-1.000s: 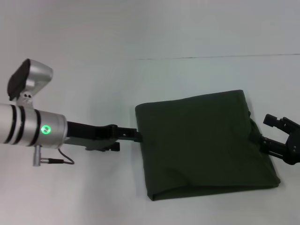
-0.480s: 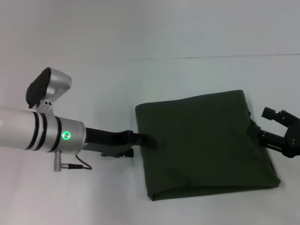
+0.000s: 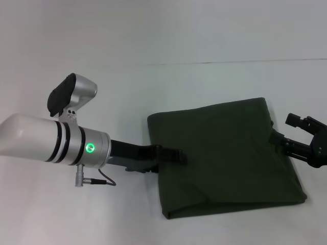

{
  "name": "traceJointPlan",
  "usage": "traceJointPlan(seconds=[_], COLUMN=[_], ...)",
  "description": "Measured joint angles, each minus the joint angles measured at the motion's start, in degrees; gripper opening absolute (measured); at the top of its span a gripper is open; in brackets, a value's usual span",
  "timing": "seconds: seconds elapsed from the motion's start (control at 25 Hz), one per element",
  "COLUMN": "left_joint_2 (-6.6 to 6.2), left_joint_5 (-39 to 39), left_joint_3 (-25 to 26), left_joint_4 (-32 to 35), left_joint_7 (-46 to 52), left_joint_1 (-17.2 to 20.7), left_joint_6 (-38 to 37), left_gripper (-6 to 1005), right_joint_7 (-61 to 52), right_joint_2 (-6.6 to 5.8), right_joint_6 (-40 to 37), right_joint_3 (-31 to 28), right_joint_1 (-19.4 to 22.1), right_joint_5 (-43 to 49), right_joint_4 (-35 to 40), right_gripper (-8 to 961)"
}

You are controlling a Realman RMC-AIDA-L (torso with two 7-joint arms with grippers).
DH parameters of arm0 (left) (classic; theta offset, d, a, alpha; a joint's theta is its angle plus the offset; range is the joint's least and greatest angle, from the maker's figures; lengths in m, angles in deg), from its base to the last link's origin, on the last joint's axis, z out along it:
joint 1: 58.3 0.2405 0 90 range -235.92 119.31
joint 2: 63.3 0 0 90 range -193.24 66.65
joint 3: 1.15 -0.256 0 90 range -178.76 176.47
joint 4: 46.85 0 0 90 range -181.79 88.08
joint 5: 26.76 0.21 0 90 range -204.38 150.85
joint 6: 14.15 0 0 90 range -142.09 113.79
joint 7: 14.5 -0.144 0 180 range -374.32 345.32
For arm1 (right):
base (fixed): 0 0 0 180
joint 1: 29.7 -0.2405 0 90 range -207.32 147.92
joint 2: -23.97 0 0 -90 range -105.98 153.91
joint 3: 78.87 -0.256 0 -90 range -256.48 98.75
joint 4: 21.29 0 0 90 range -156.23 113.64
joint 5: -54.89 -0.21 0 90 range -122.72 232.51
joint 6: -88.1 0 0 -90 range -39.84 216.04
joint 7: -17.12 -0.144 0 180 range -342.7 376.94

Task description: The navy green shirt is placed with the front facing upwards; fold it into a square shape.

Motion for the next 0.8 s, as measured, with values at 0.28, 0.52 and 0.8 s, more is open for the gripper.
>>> traceJointPlan(seconds=[0.28, 0.52, 0.8], left_joint_2=[0.32, 0.77, 1.25], left_joint_5=[-0.12, -0.28, -0.47], left_joint_3=[0.01, 0.01, -0.06], left_joint_4=[0.5, 0.8, 1.37], left_joint_7=[-0.97, -3.87, -6.65], left_joint_1=[0.35, 0.3, 0.31], left_joint_6=[0.73, 0.78, 0.8], left_gripper=[782, 578, 426], right_joint_7=[-0.03, -0.6, -0.8], right_joint_2=[-0.06, -0.06, -0.03], right_joint_6=[0.01, 0.0, 0.06], right_joint_3=[0.0, 0.0, -0.03], right_joint_1=[0.01, 0.01, -0.07], right_joint_5=[0.0, 0.0, -0.06], right_joint_4=[0.0, -0.01, -0.01], right_gripper=[923, 924, 923])
